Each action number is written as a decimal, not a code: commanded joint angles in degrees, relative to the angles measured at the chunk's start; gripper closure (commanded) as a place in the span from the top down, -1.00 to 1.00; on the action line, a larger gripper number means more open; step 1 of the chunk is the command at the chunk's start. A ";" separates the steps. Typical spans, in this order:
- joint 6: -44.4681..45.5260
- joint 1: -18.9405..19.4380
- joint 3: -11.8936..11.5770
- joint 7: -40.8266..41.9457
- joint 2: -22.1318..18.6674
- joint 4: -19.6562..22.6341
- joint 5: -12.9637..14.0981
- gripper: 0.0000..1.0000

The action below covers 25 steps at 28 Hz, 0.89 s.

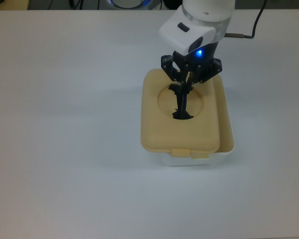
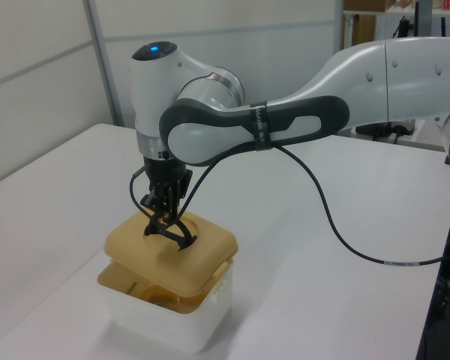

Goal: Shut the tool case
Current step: 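Press the lid down onto the box to seat it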

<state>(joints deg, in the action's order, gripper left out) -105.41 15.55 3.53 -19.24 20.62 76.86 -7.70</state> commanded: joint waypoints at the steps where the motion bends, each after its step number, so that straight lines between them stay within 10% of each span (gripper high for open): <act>1: 0.02 0.44 -0.19 1.75 0.47 -0.92 -0.65 -1.00; 25: -0.06 3.08 0.16 1.92 1.44 -0.57 -0.57 -1.00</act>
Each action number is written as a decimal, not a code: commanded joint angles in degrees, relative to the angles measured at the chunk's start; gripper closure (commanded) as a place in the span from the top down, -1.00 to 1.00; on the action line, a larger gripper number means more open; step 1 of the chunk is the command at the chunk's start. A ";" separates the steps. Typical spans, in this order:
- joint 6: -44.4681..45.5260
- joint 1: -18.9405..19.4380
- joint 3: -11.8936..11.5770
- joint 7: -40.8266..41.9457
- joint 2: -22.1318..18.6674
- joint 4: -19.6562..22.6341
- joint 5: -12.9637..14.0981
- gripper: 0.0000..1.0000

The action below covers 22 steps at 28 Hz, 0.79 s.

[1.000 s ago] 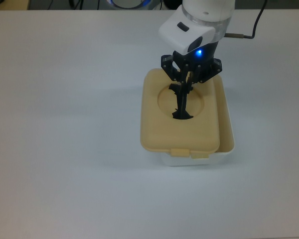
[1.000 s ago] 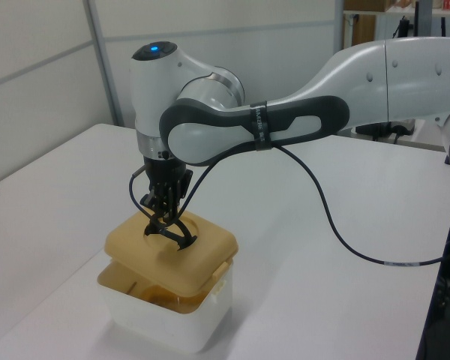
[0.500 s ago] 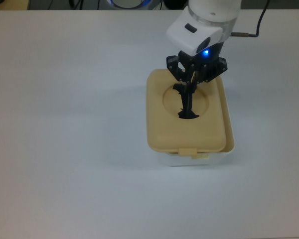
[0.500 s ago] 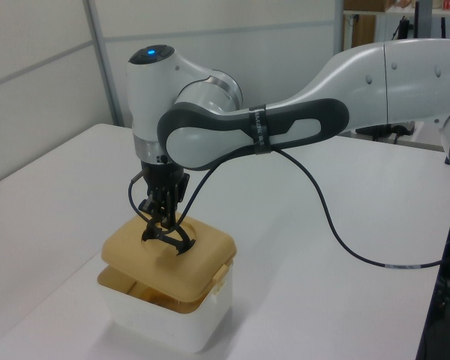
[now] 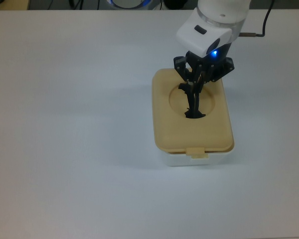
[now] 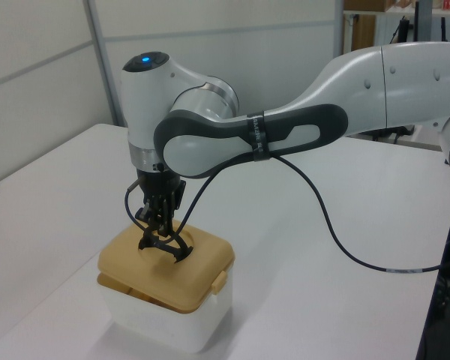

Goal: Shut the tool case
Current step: 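Press the lid down onto the box to seat it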

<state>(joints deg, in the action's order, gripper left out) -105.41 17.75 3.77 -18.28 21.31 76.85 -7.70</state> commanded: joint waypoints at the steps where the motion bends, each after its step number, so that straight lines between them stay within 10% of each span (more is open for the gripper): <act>1: -0.06 1.06 -0.08 0.96 0.83 -0.56 -0.57 -1.00; 8: -0.15 1.23 0.01 0.88 1.45 -0.56 -0.57 -0.80; 12: -0.15 1.85 -0.08 0.61 1.45 -0.56 -0.65 0.98; 22: 1.07 1.85 -0.17 0.52 1.27 -0.74 -0.48 1.00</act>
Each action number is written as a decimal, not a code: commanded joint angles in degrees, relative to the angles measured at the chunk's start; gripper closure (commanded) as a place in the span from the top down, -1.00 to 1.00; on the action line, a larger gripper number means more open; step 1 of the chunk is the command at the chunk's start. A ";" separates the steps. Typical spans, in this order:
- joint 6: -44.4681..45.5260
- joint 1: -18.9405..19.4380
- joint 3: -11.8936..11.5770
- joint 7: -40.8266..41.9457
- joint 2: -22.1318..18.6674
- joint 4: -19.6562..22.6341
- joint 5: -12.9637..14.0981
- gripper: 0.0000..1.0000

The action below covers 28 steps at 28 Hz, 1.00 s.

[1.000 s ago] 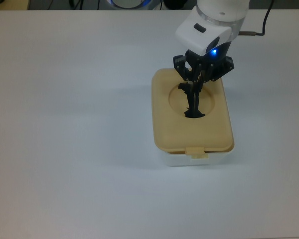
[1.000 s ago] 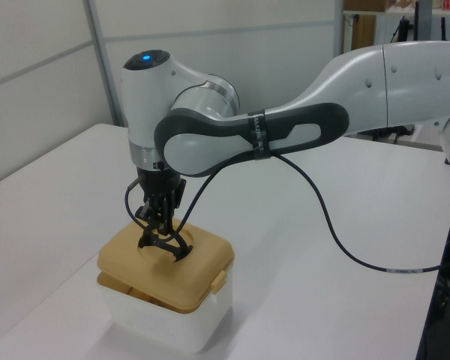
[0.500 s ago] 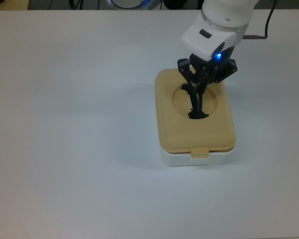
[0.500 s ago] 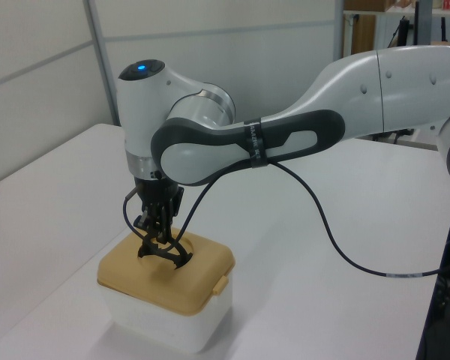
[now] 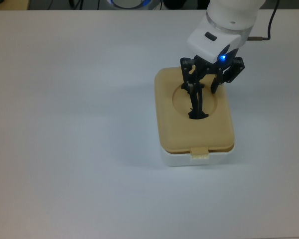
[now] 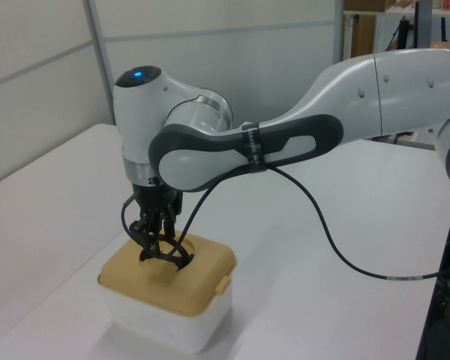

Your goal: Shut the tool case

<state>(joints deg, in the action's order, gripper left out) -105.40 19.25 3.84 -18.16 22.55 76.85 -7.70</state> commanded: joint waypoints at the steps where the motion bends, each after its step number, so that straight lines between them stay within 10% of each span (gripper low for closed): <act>1: 1.60 0.35 -0.24 0.41 -0.05 -0.82 -0.48 1.00; 28: 19.35 -8.35 -0.85 14.38 -11.21 0.14 1.28 1.00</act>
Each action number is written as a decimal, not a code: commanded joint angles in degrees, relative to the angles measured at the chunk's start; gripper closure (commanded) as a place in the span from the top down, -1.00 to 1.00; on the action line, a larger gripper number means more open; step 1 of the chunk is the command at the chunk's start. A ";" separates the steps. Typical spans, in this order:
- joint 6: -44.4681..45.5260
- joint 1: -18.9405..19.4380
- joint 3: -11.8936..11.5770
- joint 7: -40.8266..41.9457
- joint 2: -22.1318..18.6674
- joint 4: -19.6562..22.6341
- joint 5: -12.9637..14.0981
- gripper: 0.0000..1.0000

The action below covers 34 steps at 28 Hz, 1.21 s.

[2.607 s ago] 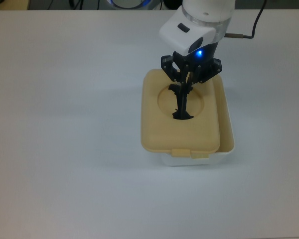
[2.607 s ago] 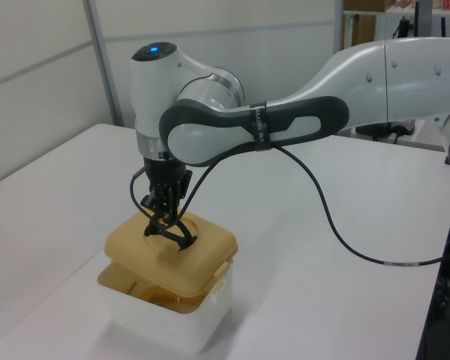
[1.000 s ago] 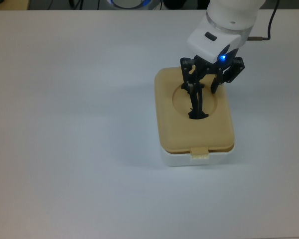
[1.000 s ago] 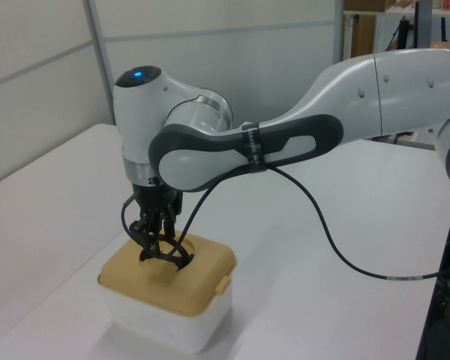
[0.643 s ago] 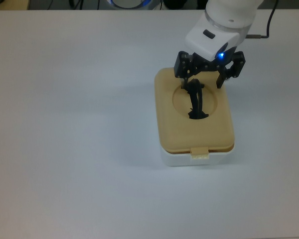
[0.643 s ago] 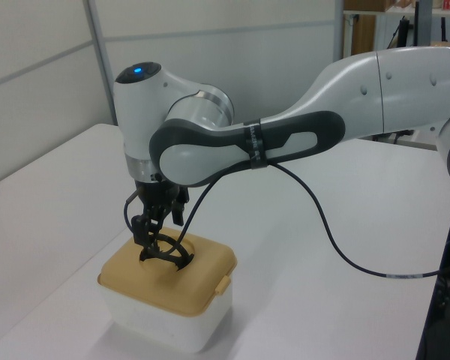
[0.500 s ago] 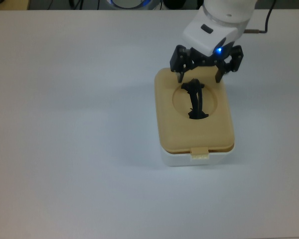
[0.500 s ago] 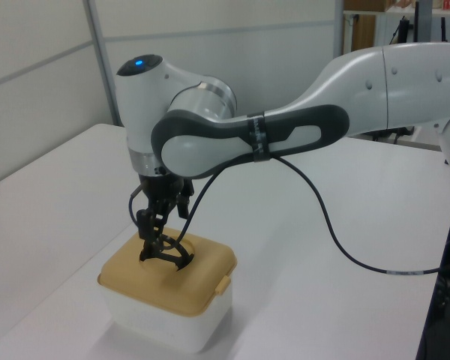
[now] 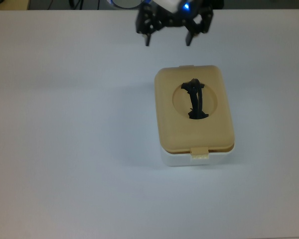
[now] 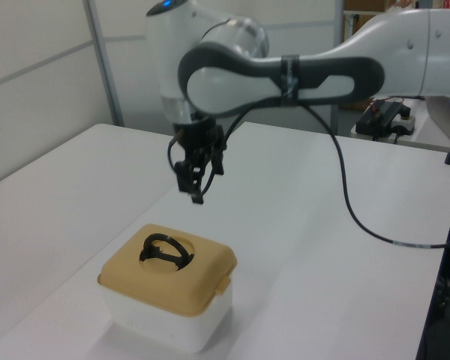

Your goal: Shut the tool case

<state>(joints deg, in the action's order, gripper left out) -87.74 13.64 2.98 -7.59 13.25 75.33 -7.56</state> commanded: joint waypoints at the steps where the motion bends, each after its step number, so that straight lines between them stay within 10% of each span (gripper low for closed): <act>1: 1.87 -3.35 0.00 4.42 -1.91 1.66 1.05 1.00; 34: -0.32 -15.13 -0.17 11.11 -2.00 2.89 3.95 1.00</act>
<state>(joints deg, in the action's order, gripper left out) -86.57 -0.42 2.96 2.18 12.63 76.85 -4.87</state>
